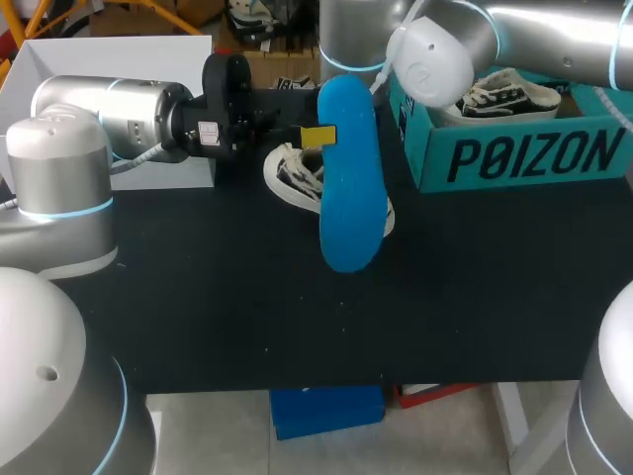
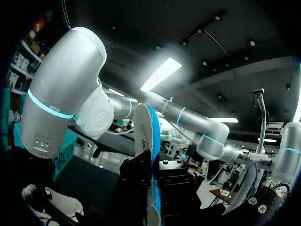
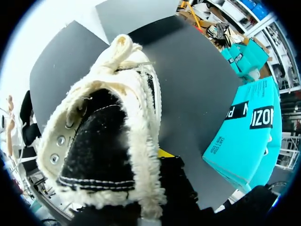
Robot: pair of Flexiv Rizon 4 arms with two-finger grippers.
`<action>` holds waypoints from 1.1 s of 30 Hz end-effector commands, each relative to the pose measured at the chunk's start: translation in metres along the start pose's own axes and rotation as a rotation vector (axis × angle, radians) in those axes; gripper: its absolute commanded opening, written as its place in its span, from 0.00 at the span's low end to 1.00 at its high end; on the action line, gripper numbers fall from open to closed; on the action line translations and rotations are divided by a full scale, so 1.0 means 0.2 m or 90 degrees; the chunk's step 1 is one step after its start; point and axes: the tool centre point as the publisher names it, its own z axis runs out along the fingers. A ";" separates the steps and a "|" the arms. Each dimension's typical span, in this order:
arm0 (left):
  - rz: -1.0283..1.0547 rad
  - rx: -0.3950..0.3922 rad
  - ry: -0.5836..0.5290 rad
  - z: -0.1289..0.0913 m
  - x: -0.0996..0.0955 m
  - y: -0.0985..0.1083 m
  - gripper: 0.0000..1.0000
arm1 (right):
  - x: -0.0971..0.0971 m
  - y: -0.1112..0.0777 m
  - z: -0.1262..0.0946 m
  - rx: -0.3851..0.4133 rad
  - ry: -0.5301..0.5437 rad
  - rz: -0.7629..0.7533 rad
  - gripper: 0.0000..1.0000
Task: Take the shoe out of the shoebox, open the shoe tongue, remove and reinsert the insole, then place the shoe into the shoebox
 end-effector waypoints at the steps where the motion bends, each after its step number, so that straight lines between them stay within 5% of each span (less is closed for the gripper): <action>1: 0.001 0.001 -0.002 0.01 0.00 0.01 0.00 | -0.01 -0.05 0.04 -0.032 0.009 0.075 0.00; 17: 0.001 0.001 -0.002 0.01 0.00 0.01 0.00 | -0.05 -0.08 0.10 -0.057 -0.021 0.307 0.00; 33: 0.001 0.001 -0.002 0.01 0.00 0.01 0.00 | 0.02 -0.01 0.22 -0.040 -0.038 0.430 0.00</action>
